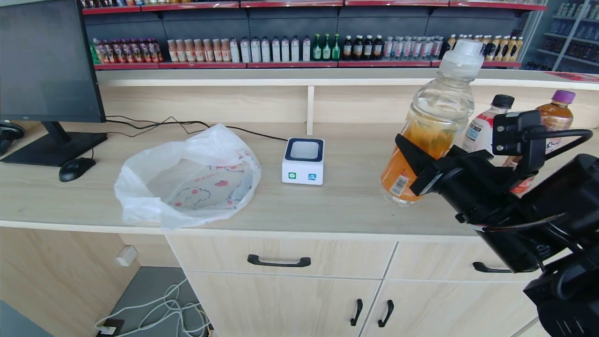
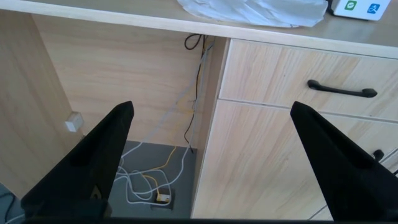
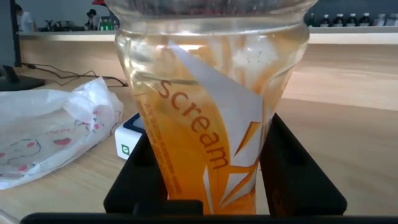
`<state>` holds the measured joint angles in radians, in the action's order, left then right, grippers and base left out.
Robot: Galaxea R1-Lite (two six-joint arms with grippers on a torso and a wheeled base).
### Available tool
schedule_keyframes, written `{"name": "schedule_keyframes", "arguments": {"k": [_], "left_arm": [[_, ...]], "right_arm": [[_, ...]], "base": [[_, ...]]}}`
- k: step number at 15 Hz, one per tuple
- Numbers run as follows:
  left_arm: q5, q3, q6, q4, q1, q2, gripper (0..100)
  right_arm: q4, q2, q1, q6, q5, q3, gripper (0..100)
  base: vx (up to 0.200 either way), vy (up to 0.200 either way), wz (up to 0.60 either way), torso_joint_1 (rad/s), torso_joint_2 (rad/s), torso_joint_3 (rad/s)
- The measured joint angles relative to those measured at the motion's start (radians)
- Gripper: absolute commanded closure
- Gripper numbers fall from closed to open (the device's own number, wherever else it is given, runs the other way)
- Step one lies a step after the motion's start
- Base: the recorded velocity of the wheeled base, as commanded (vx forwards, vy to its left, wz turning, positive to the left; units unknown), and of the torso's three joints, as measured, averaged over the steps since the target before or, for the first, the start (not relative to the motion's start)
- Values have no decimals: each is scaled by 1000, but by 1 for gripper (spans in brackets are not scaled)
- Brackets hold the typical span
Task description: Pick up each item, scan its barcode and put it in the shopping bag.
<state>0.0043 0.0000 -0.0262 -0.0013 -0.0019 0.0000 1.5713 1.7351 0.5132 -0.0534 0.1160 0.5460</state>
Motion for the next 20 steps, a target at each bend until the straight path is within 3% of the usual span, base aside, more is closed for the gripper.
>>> {"name": "schedule_keyframes", "arguments": {"k": [10, 20], "left_arm": [[0, 0, -2, -2, 1, 0, 0], [0, 0, 0, -1, 0, 0, 0]], "right_arm": [[-1, -24, 1, 3, 1, 10, 100], [0, 102, -40, -110, -85, 219, 100]], "base": [[0, 200, 0, 7, 1, 2], [0, 0, 0, 0, 0, 0]]}}
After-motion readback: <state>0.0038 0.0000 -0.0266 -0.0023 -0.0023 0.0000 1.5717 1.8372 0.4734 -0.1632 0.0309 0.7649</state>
